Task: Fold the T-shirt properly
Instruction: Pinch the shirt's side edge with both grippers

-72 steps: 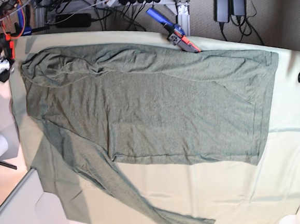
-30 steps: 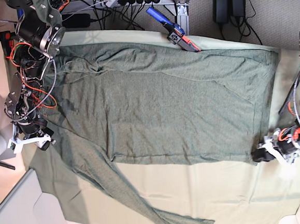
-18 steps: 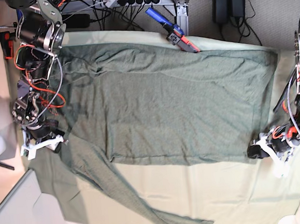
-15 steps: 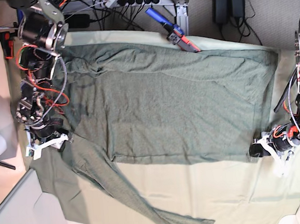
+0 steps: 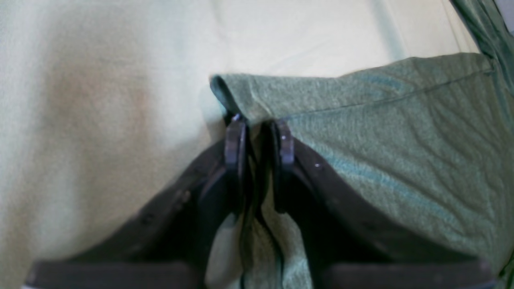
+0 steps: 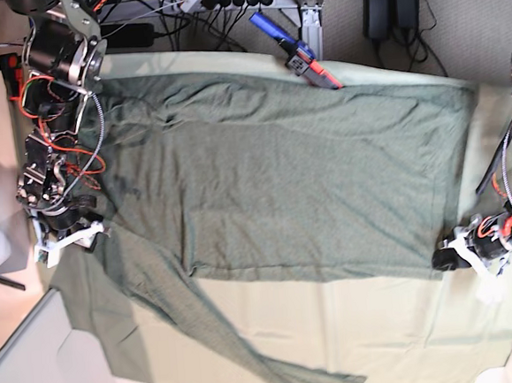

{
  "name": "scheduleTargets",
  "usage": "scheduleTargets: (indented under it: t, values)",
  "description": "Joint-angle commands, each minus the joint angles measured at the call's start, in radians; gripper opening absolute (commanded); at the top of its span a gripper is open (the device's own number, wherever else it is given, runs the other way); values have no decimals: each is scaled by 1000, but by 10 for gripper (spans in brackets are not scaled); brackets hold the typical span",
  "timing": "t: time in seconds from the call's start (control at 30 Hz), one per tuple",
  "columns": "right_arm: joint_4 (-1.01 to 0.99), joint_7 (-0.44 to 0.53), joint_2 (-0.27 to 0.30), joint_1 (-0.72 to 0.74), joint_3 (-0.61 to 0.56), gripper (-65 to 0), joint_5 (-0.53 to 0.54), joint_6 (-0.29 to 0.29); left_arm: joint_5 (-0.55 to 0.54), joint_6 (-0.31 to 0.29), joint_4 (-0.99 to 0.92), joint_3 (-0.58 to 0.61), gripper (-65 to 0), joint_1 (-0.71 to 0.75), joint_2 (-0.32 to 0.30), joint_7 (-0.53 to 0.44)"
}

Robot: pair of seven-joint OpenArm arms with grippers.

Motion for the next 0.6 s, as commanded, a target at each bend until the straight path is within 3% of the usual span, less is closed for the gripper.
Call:
scheduleTargets:
  t: [0.0, 0.23, 0.37, 0.57]
  values:
    - [-3, 40, 19, 24, 0, -333, -3, 1, -18, -27, 15, -3, -545, -31, -12, -10]
    - [-64, 117, 17, 3, 0, -344, -10, 5, -18, -27, 15, -3, -545, -32, -12, -11]
    - [-48, 121, 17, 2, 0, -479, 6, 8, -18, -27, 15, -3, -545, -32, -12, -11]
    - [-10, 121, 17, 2, 0, -628, 5, 8, -18, -27, 15, -3, -547, -32, -12, -8]
